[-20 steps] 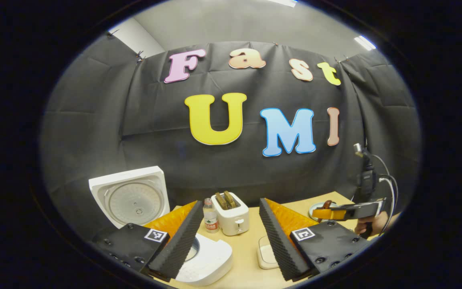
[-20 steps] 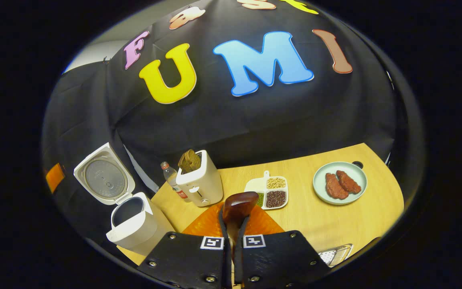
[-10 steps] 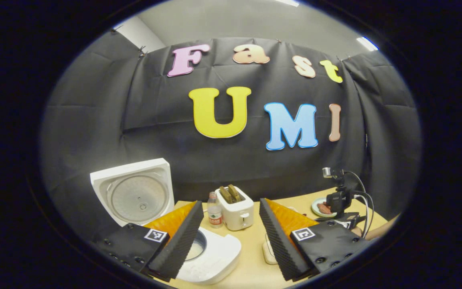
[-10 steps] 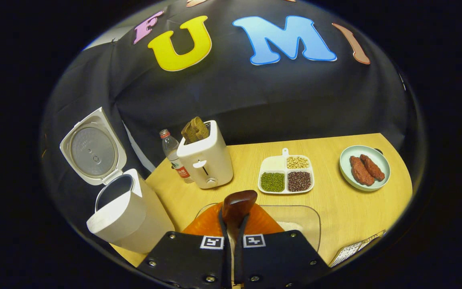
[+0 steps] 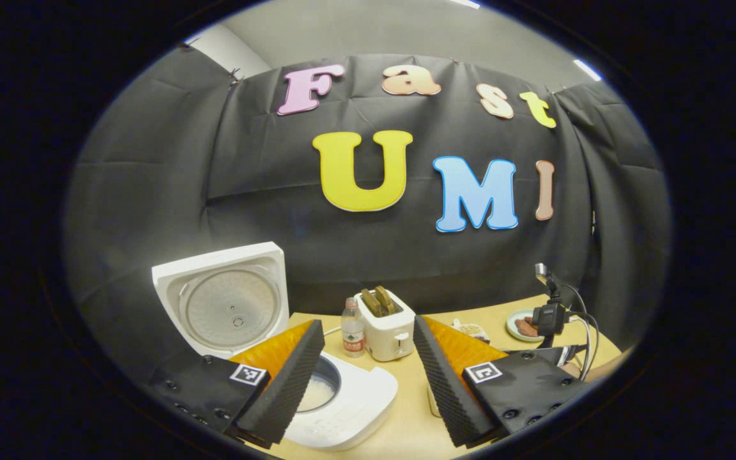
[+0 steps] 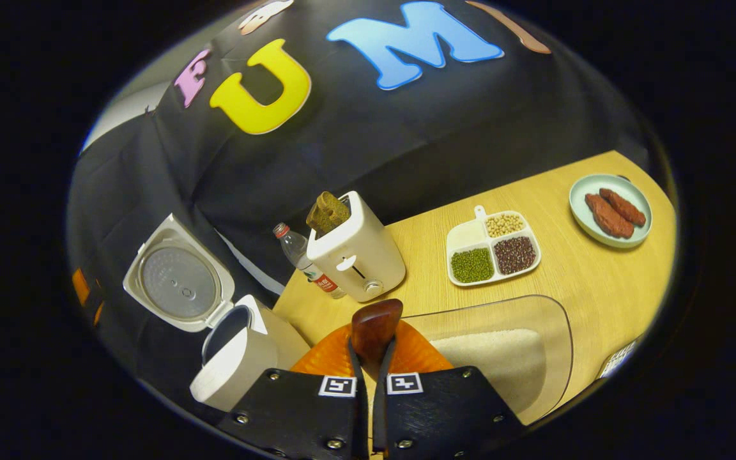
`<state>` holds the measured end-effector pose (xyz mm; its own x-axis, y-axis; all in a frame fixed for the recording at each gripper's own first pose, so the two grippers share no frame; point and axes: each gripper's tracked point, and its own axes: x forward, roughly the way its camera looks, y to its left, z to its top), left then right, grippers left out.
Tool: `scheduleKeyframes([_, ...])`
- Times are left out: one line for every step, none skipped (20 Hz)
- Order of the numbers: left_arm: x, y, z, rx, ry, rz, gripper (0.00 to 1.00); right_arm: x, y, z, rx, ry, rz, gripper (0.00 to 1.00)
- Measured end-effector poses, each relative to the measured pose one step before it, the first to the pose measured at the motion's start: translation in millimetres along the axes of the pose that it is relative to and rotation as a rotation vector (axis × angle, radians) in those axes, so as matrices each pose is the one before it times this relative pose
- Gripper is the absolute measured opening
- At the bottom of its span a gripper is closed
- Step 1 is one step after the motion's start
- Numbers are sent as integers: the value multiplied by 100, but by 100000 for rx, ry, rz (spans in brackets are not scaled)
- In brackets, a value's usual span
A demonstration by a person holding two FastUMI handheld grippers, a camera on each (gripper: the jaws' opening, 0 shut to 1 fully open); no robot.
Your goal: Close the left gripper, press the button to open the rice cooker; take a wooden spoon from the chopstick holder with the right hand, scoop a spoonful of rice and pour it into the rice cooker, then put the wooden spoon back into the chopstick holder.
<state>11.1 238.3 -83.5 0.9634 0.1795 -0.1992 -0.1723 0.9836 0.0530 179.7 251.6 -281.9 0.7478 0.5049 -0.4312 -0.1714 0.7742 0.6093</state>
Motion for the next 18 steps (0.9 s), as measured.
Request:
scheduleKeyframes([-89, 89, -138, -56, 365, 416, 100, -280, -924, 328, 3194, -463, -563, 4])
scheduleKeyframes([-11, 135, -132, 1, 344, 422, 100, -294, -476, 459, 4031, -724, 830, 4])
scheduleKeyframes([56, -17, -48, -186, 216, 25, 100, -382, -462, 694, 3711, -1876, 415, 4])
scheduleKeyframes([-43, -36, 120, 83, -239, 4, 100, -565, -526, 1018, 2789, -2593, 101, 3])
scheduleKeyframes([24, -6, 213, 211, -820, 17, 100, -655, -534, 1100, 1745, -2750, -247, 4])
scheduleKeyframes([0, 4, 335, -61, -825, -76, 100, -612, -373, 1120, 1576, -2375, 58, 3])
scheduleKeyframes([86, -139, 117, -143, -640, -308, 100, -677, -208, 974, 2482, -2236, 499, 3])
scheduleKeyframes([46, -52, 181, -73, -323, -229, 100, -722, -175, 1170, 3244, -2431, 585, 3])
scheduleKeyframes([79, -11, 36, -146, -214, -160, 100, -550, -46, 853, 3458, -2131, 632, 4])
scheduleKeyframes([65, 11, 92, -218, -108, -37, 100, -635, 0, 1076, 3869, -2433, 950, 3])
scheduleKeyframes([133, -89, -21, -205, -235, -116, 100, -732, 48, 905, 4436, -2231, 924, 3])
scheduleKeyframes([-15, -22, 202, -103, -355, -151, 100, -376, 184, 765, 4377, -1654, 1114, 3])
scheduleKeyframes([-55, 33, 148, 6, -435, -228, 100, -474, 318, 706, 4816, -1588, 1369, 3])
scheduleKeyframes([-54, -25, 220, 194, -392, -210, 100, -486, 349, 784, 4369, -1555, 1140, 3])
scheduleKeyframes([-54, -25, -93, 253, -75, -357, 100, -382, 383, 625, 2594, -1321, 1364, 3])
scheduleKeyframes([-72, 37, -2, 706, -64, -42, 100, -372, 477, 498, 1018, -1028, 1236, 3])
scheduleKeyframes([-104, 65, 53, 282, -245, -208, 97, -72, 748, 108, 277, -578, 1494, 3])
scheduleKeyframes([-129, 44, 183, -565, -362, -345, 100, -171, 782, 116, 318, -233, 1679, 3])
